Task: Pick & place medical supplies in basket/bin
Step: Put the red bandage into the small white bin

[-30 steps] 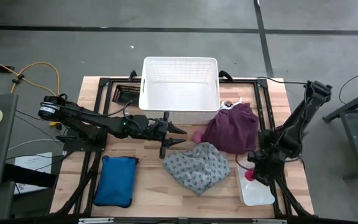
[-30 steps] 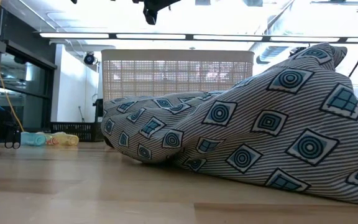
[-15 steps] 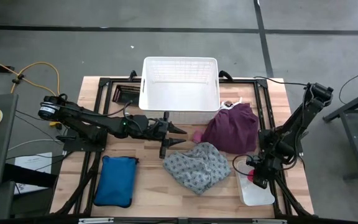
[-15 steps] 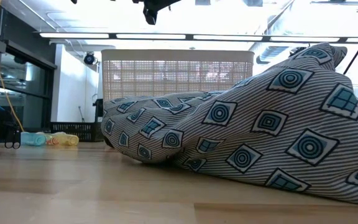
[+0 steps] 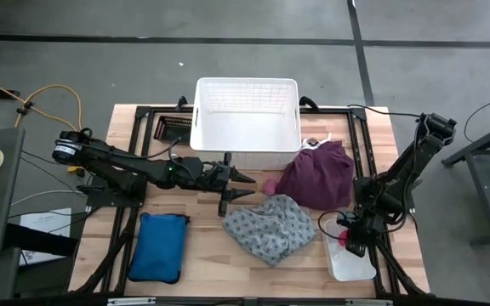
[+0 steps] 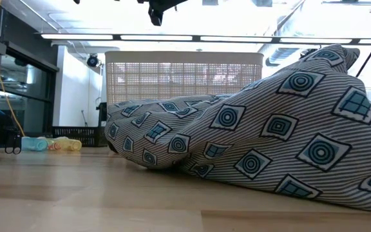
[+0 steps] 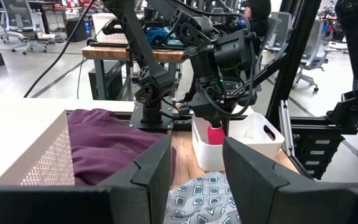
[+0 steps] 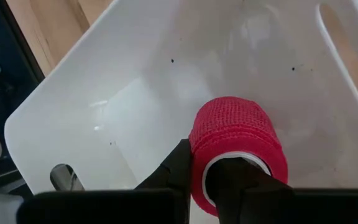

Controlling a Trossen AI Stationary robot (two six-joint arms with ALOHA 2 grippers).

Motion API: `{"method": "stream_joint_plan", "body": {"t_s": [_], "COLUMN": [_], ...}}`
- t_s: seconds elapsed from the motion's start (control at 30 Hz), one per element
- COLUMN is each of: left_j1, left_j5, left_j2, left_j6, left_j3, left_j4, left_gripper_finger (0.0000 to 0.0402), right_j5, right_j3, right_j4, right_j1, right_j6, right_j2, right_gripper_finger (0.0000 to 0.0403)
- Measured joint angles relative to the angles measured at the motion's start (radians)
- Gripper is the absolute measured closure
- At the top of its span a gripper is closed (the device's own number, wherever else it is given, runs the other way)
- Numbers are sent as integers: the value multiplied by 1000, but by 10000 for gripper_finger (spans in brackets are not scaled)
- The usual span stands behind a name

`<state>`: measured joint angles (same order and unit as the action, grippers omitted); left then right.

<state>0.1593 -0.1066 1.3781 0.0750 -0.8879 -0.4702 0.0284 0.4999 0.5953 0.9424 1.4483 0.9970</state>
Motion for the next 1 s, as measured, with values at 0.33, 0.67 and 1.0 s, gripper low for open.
{"method": "stream_joint_plan", "body": {"t_s": [0.33, 0.67, 1.0], "left_j1": [0, 0, 0], "left_j5": [1, 1, 1], "left_j2": [0, 0, 0], "left_j6": [0, 0, 0], "left_j3": [0, 0, 0], "left_j4": [0, 0, 0], "left_gripper_finger": [263, 263, 263], "right_j5": [6, 15, 61], "right_j3": [0, 0, 0], "right_j4": [0, 0, 0], "right_j1": [0, 0, -26], "right_j6": [-3, -2, 21], "right_j2": [0, 0, -3], "right_gripper_finger": [345, 282, 278]}}
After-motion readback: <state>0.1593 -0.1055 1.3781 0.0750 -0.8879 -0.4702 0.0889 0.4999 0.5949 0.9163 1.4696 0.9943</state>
